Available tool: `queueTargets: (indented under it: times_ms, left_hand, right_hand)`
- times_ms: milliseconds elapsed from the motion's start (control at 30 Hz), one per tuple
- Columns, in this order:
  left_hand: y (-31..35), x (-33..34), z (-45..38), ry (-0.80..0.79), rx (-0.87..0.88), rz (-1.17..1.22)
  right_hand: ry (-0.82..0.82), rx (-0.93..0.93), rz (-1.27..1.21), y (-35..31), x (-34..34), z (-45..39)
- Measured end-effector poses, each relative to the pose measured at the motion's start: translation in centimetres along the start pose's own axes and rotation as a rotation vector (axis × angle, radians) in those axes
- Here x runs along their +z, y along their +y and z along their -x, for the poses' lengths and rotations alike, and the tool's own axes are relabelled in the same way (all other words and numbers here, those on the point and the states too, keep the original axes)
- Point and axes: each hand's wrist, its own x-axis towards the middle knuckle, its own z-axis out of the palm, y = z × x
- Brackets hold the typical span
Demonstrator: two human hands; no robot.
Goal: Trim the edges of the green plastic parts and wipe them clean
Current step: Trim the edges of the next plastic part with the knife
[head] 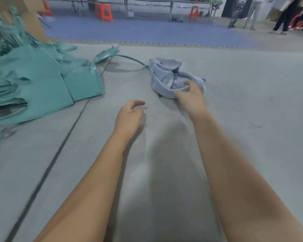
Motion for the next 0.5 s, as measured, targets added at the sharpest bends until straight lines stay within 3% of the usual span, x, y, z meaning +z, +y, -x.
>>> queueTargets:
  times_ms: [133,233,367,500]
  left_hand:
    - [-0.9,0.5,0.0,-0.015,0.007,-0.038]
    - [-0.8,0.6,-0.2,0.000,-0.006,-0.025]
    - [-0.8,0.6,-0.3,0.031,-0.032,0.026]
    - [-1.1,0.5,-0.7,0.015,-0.024,-0.034]
  right_hand:
    - [0.038,-0.054,0.318,2.1,0.9,0.6]
    - [0.137,-0.136,0.354,1.0,2.1,0.0]
    - [-0.120,-0.222,0.308,-1.1,4.7,-1.0]
    - [-0.155,-0.197,0.159,-1.4,5.0,-3.3]
